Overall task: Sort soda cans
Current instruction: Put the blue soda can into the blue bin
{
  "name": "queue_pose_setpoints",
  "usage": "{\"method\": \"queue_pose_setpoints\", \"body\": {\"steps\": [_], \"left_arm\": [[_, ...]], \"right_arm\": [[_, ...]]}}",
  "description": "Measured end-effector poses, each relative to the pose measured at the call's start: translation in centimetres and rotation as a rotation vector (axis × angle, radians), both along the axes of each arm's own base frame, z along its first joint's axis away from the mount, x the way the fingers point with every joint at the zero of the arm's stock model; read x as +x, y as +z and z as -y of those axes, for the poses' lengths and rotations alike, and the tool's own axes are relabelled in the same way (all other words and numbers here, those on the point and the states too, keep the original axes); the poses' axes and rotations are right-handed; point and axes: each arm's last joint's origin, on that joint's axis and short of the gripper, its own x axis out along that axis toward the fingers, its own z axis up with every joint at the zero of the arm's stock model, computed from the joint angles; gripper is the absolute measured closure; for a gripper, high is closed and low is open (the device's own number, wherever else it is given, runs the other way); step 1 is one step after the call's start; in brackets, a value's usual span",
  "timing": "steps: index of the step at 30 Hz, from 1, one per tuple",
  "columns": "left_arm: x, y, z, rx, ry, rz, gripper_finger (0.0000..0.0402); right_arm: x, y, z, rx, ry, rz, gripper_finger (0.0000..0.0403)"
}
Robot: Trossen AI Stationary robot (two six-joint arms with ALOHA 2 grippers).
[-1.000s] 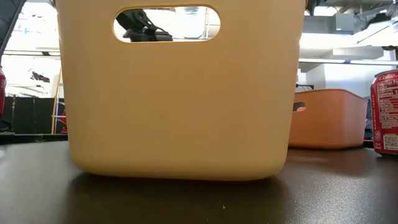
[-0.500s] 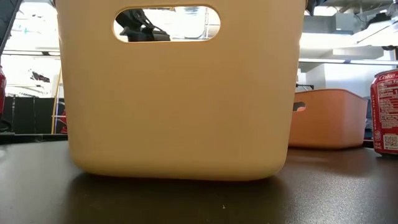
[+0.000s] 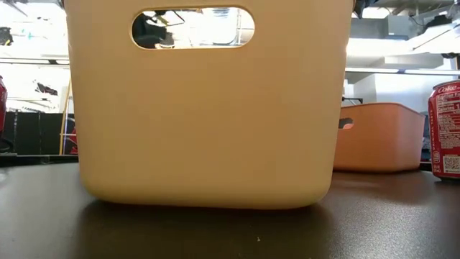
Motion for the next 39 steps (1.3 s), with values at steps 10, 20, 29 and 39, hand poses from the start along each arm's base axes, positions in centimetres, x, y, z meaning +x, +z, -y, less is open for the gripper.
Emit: {"method": "queue_pose_setpoints", "body": {"steps": [10, 20, 29, 39], "left_arm": [[-4.0, -2.4, 2.0, -0.072, 0.228, -0.036, 0.0049], [-5.9, -6.7, 1.0, -0.131, 0.356, -0.09, 0.0012], [-6.0, -7.5, 0.5, -0.116, 0.379, -0.063, 0.0002], [-6.0, -8.7, 0.4, -0.12, 0.441, -0.028, 0.0003]], "right_arm": [[0.1, 0.0, -0.2, 0.016, -0.003, 0.014, 0.0122], [0.4, 0.0, -1.5, 0.03, 0.03, 0.024, 0.0122], [0.6, 0.1, -2.1, 0.033, 0.05, 0.036, 0.0122], [0.6, 0.1, -2.1, 0.035, 0.049, 0.035, 0.0122]]}}
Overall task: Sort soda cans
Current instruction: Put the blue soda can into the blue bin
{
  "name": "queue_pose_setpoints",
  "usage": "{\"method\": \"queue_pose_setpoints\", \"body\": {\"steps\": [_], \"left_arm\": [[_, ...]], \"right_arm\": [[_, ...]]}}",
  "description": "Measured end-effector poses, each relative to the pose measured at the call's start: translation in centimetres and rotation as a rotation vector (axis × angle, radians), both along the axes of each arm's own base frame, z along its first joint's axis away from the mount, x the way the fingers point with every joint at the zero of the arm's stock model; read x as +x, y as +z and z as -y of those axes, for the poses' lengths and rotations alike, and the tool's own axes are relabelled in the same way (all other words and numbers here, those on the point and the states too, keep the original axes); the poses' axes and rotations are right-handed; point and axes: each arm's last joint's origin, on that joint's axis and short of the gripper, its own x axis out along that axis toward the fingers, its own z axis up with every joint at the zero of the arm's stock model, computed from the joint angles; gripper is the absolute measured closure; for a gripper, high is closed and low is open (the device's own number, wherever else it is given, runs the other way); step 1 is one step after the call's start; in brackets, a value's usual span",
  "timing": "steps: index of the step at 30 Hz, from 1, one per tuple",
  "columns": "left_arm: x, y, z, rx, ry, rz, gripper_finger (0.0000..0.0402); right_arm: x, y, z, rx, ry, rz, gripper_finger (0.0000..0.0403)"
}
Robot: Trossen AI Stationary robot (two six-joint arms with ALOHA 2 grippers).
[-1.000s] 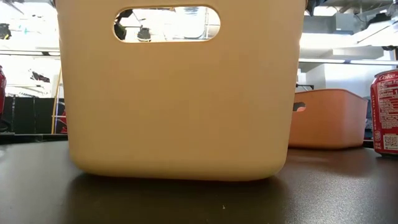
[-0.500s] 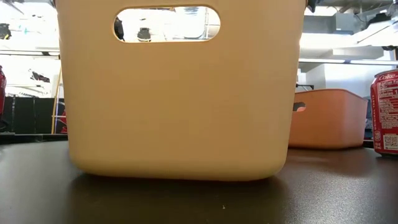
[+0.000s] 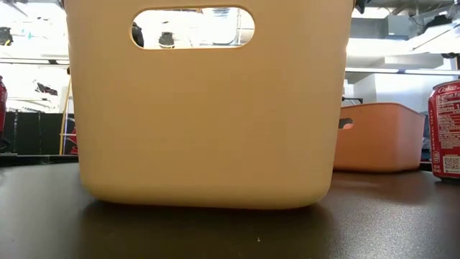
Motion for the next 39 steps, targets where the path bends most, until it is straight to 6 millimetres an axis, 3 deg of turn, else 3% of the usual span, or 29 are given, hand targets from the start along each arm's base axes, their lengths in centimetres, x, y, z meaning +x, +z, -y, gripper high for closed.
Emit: {"method": "queue_pose_setpoints", "body": {"steps": [15, 18, 28, 34, 39], "left_arm": [[0.1, -1.7, -0.2, 0.037, 0.071, 0.025, 0.0006], [0.1, -1.8, -0.1, 0.033, 0.071, 0.021, 0.0028], [0.1, -1.7, -0.2, 0.04, 0.086, 0.031, 0.0166], [0.1, -1.4, 0.1, 0.051, 0.059, 0.03, 0.0167], [0.5, 1.3, 0.7, 0.135, 0.0, 0.06, 0.0167]], "right_arm": [[0.0, 0.0, 0.0, -0.007, 0.004, -0.005, 0.0122], [0.0, 0.0, 0.0, -0.008, 0.004, -0.005, 0.0122], [0.0, 0.0, -0.2, -0.004, 0.01, -0.004, 0.0122], [0.2, -0.1, -1.1, 0.0, 0.039, -0.012, 0.0122], [0.3, -0.1, -1.7, 0.0, 0.058, -0.012, 0.0122]]}}
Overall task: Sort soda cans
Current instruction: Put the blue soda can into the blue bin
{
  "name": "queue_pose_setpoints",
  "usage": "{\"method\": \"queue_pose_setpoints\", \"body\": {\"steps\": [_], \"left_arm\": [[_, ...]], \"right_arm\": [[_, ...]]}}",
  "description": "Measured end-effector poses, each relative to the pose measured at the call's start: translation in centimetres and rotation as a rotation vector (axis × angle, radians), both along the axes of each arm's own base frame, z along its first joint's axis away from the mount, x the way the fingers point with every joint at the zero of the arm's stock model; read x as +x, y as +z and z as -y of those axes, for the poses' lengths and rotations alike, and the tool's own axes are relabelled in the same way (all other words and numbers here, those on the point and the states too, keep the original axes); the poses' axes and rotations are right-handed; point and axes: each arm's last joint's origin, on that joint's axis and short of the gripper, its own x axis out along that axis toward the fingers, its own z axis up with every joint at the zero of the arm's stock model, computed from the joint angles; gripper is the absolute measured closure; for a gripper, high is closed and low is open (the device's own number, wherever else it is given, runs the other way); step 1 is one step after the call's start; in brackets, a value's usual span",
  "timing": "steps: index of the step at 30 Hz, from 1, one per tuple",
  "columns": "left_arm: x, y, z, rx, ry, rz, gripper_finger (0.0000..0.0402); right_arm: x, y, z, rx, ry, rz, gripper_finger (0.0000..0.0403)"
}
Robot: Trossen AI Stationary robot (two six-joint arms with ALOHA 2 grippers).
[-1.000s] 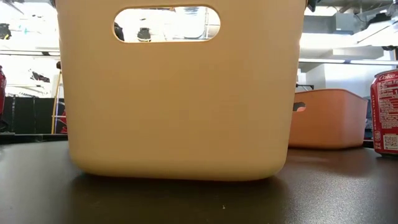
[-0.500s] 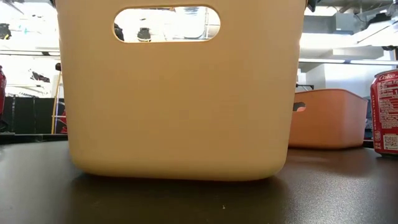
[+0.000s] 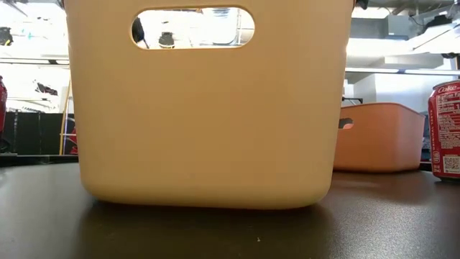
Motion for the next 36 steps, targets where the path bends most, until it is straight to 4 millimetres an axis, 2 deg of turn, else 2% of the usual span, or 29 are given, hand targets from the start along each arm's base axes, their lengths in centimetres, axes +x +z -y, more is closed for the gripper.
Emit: {"method": "queue_pose_setpoints", "body": {"steps": [12, 20, 23, 26, 36], "left_arm": [[1.0, 8.0, 2.4, 0.228, -0.158, 0.183, 0.0167], [2.1, 11.5, 3.6, 0.36, -0.311, 0.245, 0.0167], [2.9, 11.5, 3.7, 0.362, -0.402, 0.228, 0.0167], [4.2, 10.7, 3.4, 0.316, -0.456, 0.21, 0.0167], [10.8, 7.5, 1.4, 0.278, -0.594, 0.124, 0.0167]], "right_arm": [[-0.1, -0.2, -0.1, 0.037, -0.021, -0.007, 0.0122], [-0.2, -0.4, -0.3, 0.045, -0.019, -0.028, 0.0122], [-0.2, -0.4, -0.2, 0.045, -0.019, -0.028, 0.0122], [-0.3, -0.3, -0.2, 0.041, -0.019, -0.028, 0.0122], [-0.9, -0.5, -0.3, 0.049, -0.021, -0.081, 0.0122]]}}
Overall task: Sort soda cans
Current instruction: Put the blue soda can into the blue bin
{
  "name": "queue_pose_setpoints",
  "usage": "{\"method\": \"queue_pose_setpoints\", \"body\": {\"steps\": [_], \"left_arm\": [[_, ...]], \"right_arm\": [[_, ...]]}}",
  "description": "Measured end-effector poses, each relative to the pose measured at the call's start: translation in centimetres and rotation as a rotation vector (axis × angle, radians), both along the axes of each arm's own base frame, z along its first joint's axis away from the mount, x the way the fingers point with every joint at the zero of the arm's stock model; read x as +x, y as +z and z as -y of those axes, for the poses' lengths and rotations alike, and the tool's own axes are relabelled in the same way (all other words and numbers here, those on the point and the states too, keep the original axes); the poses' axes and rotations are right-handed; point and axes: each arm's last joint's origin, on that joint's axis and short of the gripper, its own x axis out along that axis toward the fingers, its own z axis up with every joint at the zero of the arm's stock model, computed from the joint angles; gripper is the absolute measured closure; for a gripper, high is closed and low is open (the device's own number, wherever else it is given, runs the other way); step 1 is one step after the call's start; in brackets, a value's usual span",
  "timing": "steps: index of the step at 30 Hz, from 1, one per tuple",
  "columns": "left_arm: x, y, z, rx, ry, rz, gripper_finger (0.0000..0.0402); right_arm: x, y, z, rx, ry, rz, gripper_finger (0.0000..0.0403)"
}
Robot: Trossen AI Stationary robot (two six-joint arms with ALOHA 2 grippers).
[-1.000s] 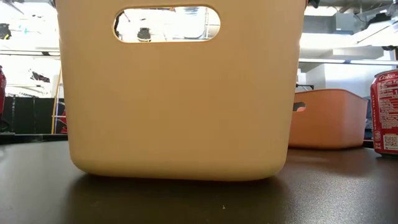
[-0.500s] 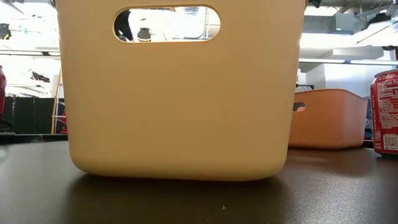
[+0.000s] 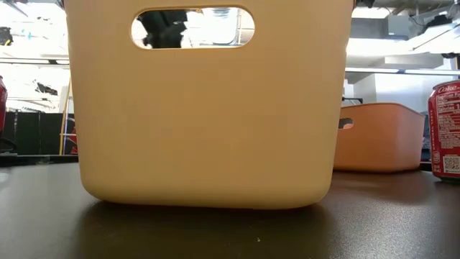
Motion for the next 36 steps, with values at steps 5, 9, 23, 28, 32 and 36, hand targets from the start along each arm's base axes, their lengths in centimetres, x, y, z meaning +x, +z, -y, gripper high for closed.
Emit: {"method": "queue_pose_setpoints", "body": {"steps": [5, 9, 23, 28, 32, 36], "left_arm": [[3.1, -2.1, -1.3, -0.005, -0.072, -0.138, 0.0167], [5.2, -4.0, -2.5, -0.038, -0.079, -0.207, 0.0167], [8.0, -8.8, -5.6, -0.137, -0.076, -0.4, 0.0167], [7.2, -8.8, -6.8, -0.212, -0.042, -0.336, 0.0167], [6.8, -8.9, -7.4, -0.256, -0.038, -0.303, 0.0155], [6.9, -9.4, -7.8, -0.262, -0.028, -0.309, 0.0156]], "right_arm": [[-0.8, 0.4, -0.1, 0.006, -0.009, -0.014, 0.0122], [-1.1, 0.5, -0.1, 0.015, -0.016, -0.015, 0.0122], [-1.3, 0.3, 0.0, 0.023, -0.03, -0.041, 0.0122], [-1.3, 0.4, 0.1, -0.002, -0.054, -0.043, 0.0122], [-1.3, 0.4, 0.2, -0.013, -0.067, -0.044, 0.0122], [-1.3, 0.4, 0.2, -0.01, -0.069, -0.042, 0.0122]]}}
